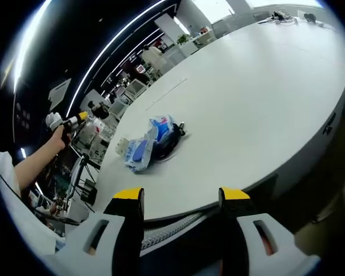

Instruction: Arrange the tabletop items into an orderly group along one side of the table until the central work area is clear of visible clutter.

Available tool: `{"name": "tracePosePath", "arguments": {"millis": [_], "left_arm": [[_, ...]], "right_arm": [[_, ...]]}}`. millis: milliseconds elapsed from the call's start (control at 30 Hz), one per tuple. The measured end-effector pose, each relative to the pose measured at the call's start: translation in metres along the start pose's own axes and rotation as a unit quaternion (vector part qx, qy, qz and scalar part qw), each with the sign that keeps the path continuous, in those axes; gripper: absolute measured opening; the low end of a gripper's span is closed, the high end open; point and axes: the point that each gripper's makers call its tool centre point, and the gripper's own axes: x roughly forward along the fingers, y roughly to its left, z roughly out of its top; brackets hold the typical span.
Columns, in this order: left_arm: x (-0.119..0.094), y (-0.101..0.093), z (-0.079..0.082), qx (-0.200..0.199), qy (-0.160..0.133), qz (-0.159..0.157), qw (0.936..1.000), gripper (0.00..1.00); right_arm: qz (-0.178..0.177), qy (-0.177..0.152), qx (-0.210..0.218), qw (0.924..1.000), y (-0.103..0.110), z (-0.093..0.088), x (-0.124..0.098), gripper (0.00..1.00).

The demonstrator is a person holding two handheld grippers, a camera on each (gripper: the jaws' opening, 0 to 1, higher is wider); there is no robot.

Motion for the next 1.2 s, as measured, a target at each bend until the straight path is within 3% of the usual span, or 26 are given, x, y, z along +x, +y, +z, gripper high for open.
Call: {"name": "tracePosePath", "arguments": {"millis": [233, 567, 1200], "left_arm": [[0.026, -0.004, -0.011, -0.001, 0.02, -0.006, 0.9998, 0.19], [0.046, -0.009, -0.033, 0.001, 0.047, -0.012, 0.9988, 0.19], [0.056, -0.014, -0.062, -0.008, 0.073, -0.009, 0.9973, 0.19]], "right_arm": [[-0.009, 0.001, 0.008, 0.9999, -0.006, -0.002, 0.0, 0.51], [-0.015, 0.008, 0.017, 0.9997, -0.012, -0.011, 0.004, 0.51], [-0.009, 0.025, 0.019, 0.9995, -0.008, -0.014, 0.013, 0.51]]}}
